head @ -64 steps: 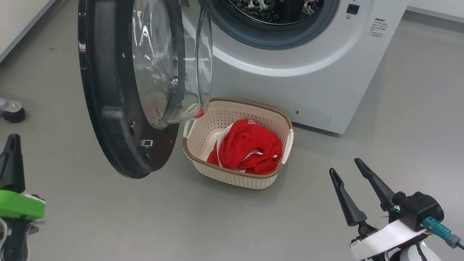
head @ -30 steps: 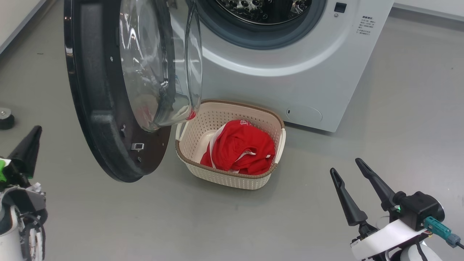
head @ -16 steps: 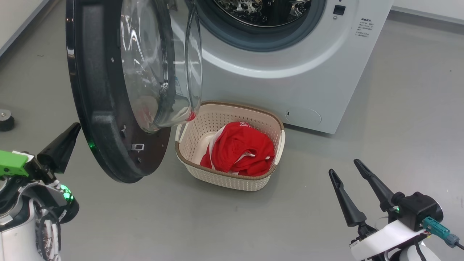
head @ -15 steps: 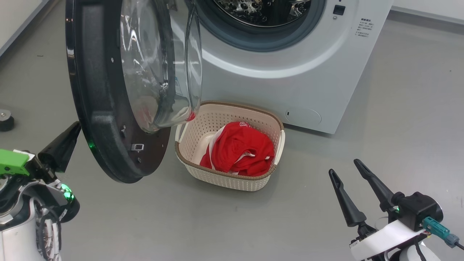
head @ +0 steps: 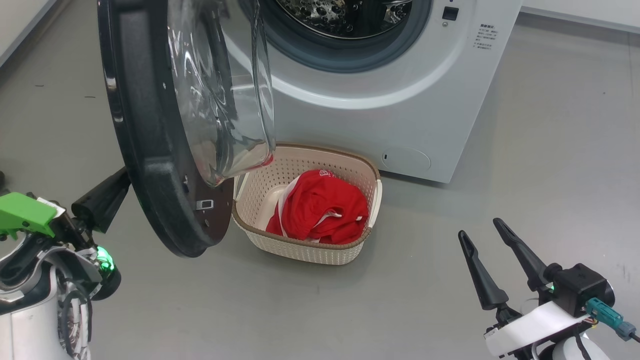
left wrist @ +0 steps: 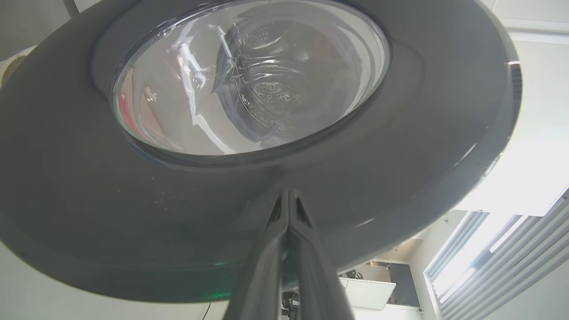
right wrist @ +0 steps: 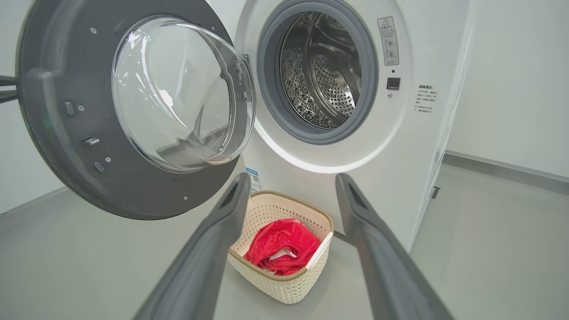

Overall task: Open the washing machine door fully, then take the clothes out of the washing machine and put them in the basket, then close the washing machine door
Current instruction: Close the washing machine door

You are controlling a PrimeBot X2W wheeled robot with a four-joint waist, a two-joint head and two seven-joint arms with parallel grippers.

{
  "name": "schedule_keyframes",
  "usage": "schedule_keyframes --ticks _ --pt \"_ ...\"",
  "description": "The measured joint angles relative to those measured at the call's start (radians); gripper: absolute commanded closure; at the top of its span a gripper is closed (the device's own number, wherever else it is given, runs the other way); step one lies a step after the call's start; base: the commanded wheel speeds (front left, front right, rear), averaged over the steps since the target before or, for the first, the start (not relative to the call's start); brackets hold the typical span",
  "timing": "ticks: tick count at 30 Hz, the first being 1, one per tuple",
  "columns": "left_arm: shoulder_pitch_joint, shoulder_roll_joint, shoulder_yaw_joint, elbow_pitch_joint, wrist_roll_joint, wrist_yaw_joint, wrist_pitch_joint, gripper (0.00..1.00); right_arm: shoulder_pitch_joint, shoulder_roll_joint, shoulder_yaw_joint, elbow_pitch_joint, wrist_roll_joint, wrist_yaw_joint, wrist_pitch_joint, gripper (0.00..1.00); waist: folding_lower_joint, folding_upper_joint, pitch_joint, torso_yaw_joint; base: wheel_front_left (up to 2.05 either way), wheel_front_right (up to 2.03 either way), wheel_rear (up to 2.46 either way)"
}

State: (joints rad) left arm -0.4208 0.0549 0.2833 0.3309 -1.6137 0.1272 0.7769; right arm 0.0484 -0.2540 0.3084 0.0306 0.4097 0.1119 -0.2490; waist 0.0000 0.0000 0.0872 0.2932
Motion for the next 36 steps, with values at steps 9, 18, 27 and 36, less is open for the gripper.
schedule_keyframes --ticks 9,18,27,36 --pt "0.001 -0.008 -0.039 -0.009 -0.040 0.000 0.024 1.00 0.000 0.002 -0.013 0.000 0.000 0.000 0.000 0.00 0.0000 0.0000 -0.003 -0.016 0.00 0.00 0.00" --pt "0.012 -0.014 -0.089 -0.013 -0.043 0.000 0.024 1.00 -0.005 0.005 -0.012 0.008 0.000 0.000 0.000 0.00 0.0000 0.0000 -0.007 -0.056 0.00 0.00 0.00" --pt "0.013 -0.020 -0.139 -0.013 -0.077 0.000 0.018 1.00 -0.021 0.005 -0.022 0.012 0.000 0.000 0.000 0.00 0.0000 0.0000 -0.004 -0.113 0.00 0.00 0.00" --pt "0.014 -0.022 -0.187 -0.013 -0.117 0.000 -0.015 1.00 -0.025 0.009 -0.030 0.021 0.000 0.000 0.000 0.00 0.0000 0.0000 0.002 -0.190 0.00 0.00 0.00"
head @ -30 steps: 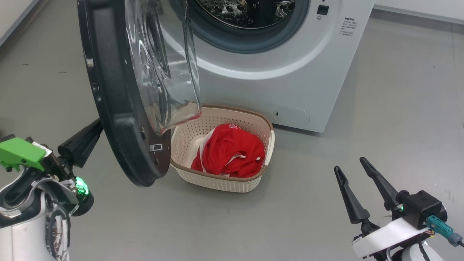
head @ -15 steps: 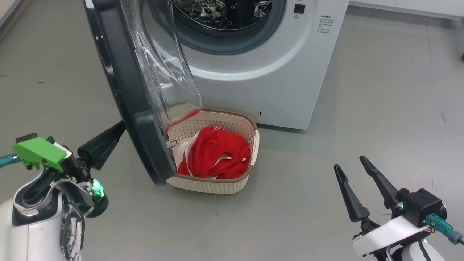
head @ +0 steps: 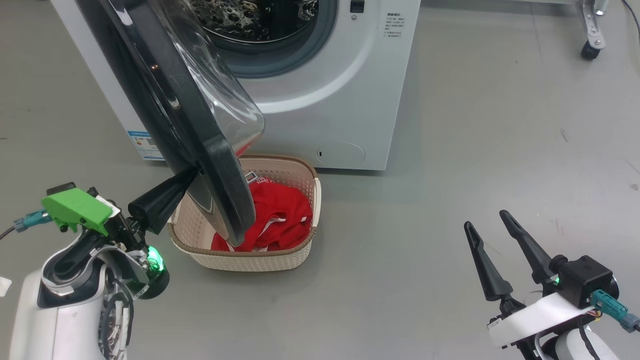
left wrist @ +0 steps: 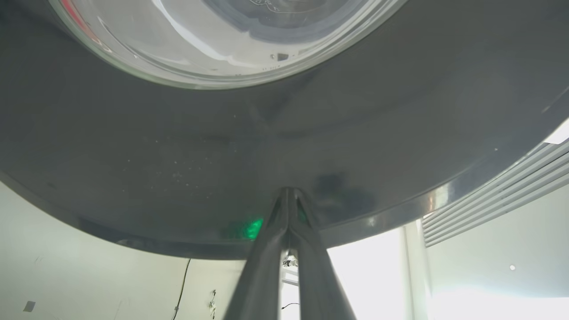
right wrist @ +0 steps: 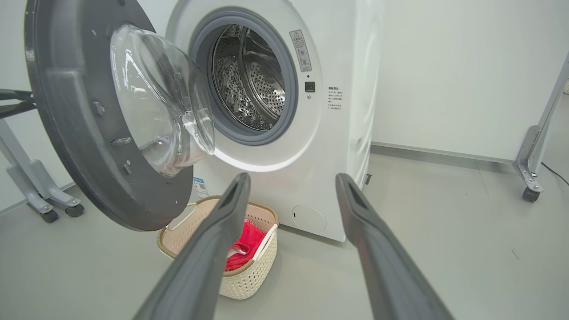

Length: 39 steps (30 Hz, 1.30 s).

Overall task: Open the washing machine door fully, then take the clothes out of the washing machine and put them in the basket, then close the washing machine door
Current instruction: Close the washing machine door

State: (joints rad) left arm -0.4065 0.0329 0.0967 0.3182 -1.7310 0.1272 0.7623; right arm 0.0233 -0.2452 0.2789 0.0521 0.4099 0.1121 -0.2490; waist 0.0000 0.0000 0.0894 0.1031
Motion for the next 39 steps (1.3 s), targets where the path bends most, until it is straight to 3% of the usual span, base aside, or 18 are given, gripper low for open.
schedule_keyframes --ticks 18,39 --pt "-0.021 -0.002 -0.067 0.037 -0.185 0.000 -0.214 1.00 -0.018 0.003 -0.014 0.010 0.002 0.001 0.000 0.00 0.0000 0.0000 0.021 -0.172 0.00 0.00 0.00" --pt "-0.141 -0.003 -0.072 0.085 -0.251 -0.001 -0.560 1.00 -0.045 0.016 -0.014 0.025 0.011 0.009 0.000 0.00 0.0000 0.0000 0.054 -0.323 0.00 0.00 0.00"
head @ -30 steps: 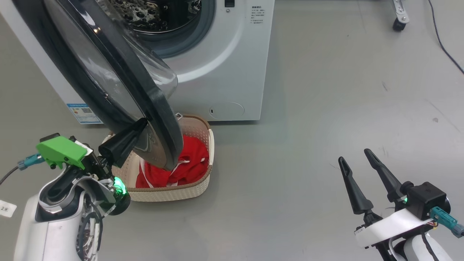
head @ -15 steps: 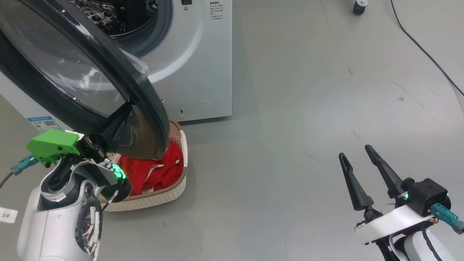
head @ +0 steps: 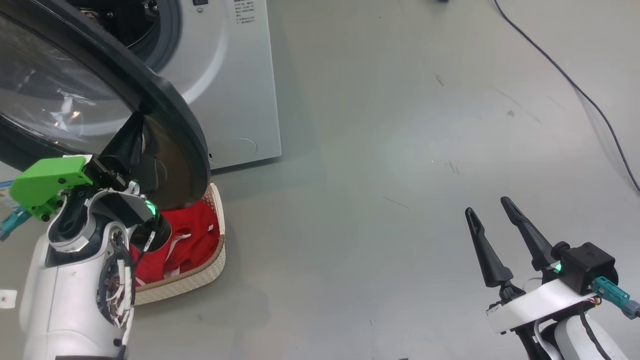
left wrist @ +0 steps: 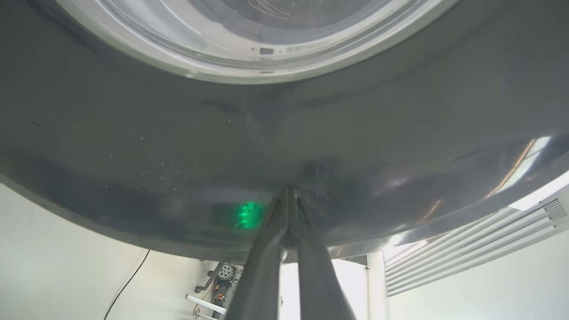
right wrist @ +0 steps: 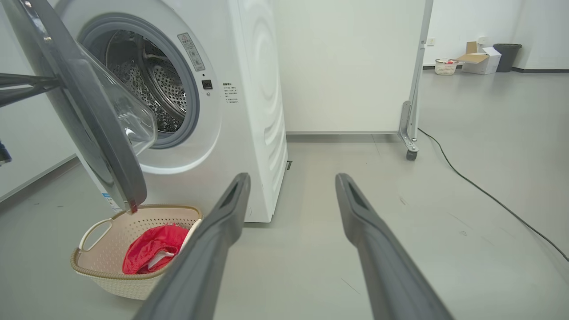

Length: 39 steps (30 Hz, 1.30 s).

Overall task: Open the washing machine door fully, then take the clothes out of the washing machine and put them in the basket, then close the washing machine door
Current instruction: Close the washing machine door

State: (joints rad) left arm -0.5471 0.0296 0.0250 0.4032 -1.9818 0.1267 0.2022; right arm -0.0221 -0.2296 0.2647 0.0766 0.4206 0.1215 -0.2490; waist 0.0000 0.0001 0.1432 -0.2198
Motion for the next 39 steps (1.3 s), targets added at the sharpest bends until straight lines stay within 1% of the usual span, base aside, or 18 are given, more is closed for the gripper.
schedule_keyframes --ticks 3,6,12,22,30,39 --pt "-0.015 0.000 -0.011 0.011 -0.010 -0.001 -0.046 1.00 0.000 0.000 -0.002 0.000 0.000 0.000 0.000 0.00 0.0000 0.0000 0.004 -0.020 0.00 0.00 0.00" --pt "-0.034 0.000 -0.027 0.027 -0.043 -0.010 -0.092 1.00 -0.001 -0.001 -0.006 0.000 0.000 0.000 0.000 0.00 0.0000 0.0000 0.011 -0.034 0.00 0.00 0.00" --pt "-0.072 0.000 -0.053 0.051 -0.046 -0.021 -0.169 1.00 -0.014 -0.001 -0.006 0.000 0.000 0.000 0.000 0.00 0.0000 0.0000 0.027 -0.054 0.00 0.00 0.00" --pt "-0.143 -0.002 -0.063 0.120 -0.051 -0.059 -0.296 1.00 -0.022 0.000 -0.019 0.001 0.009 0.000 0.000 0.00 0.0000 0.0000 0.057 -0.081 0.00 0.00 0.00" --pt "-0.188 -0.002 -0.084 0.163 -0.041 -0.072 -0.346 1.00 -0.037 0.002 -0.021 0.000 0.010 0.000 0.000 0.00 0.0000 0.0000 0.079 -0.101 0.00 0.00 0.00" --pt "-0.224 -0.002 -0.123 0.201 -0.052 -0.112 -0.355 1.00 -0.045 0.006 -0.035 0.001 0.011 0.000 0.000 0.00 0.0000 0.0000 0.095 -0.111 0.00 0.00 0.00"
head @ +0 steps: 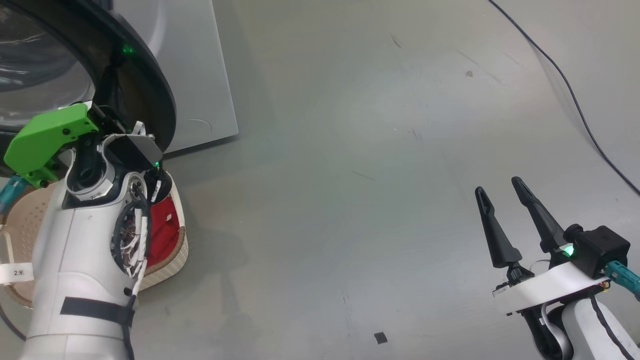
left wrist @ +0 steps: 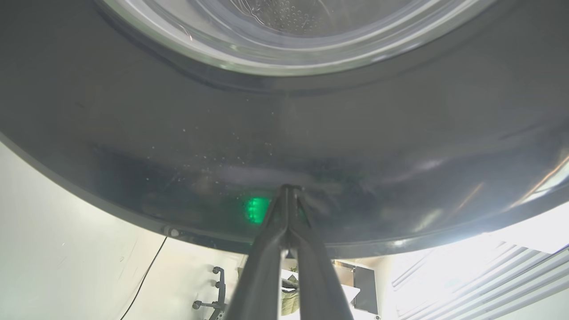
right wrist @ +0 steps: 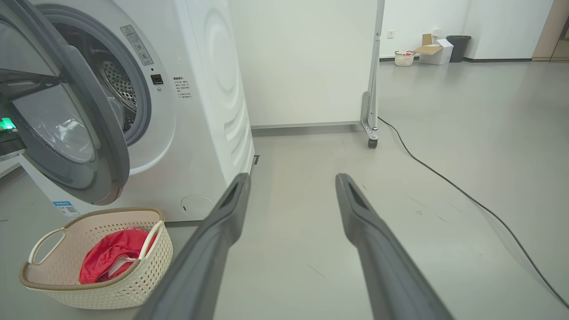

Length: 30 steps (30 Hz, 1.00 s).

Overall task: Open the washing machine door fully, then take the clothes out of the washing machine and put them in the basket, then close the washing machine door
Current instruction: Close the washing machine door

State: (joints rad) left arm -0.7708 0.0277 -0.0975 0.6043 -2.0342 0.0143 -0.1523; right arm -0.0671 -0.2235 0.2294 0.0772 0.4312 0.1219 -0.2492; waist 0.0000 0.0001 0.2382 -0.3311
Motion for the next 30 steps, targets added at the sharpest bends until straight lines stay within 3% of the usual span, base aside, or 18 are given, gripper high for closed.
schedule_keyframes --ticks 10,18,25,30 --pt "0.000 -0.001 -0.086 0.045 -0.025 -0.039 0.021 1.00 -0.001 -0.005 -0.035 0.000 0.000 0.000 0.000 0.00 0.0000 0.0000 -0.013 0.037 0.00 0.00 0.00" --pt "0.034 -0.001 -0.257 0.058 0.036 -0.060 0.083 1.00 0.003 -0.010 -0.047 -0.011 0.000 0.000 0.000 0.00 0.0000 0.0000 -0.034 0.105 0.00 0.00 0.00" --pt "0.094 0.006 -0.449 0.055 0.265 -0.091 0.122 1.00 0.019 -0.013 -0.057 -0.026 -0.002 0.000 0.000 0.00 0.0000 0.0000 -0.065 0.199 0.00 0.00 0.00" --pt "0.128 0.065 -0.568 0.047 0.423 -0.101 0.114 1.00 0.045 -0.012 -0.065 -0.033 -0.003 0.000 0.000 0.00 0.0000 0.0000 -0.090 0.264 0.00 0.00 0.00"
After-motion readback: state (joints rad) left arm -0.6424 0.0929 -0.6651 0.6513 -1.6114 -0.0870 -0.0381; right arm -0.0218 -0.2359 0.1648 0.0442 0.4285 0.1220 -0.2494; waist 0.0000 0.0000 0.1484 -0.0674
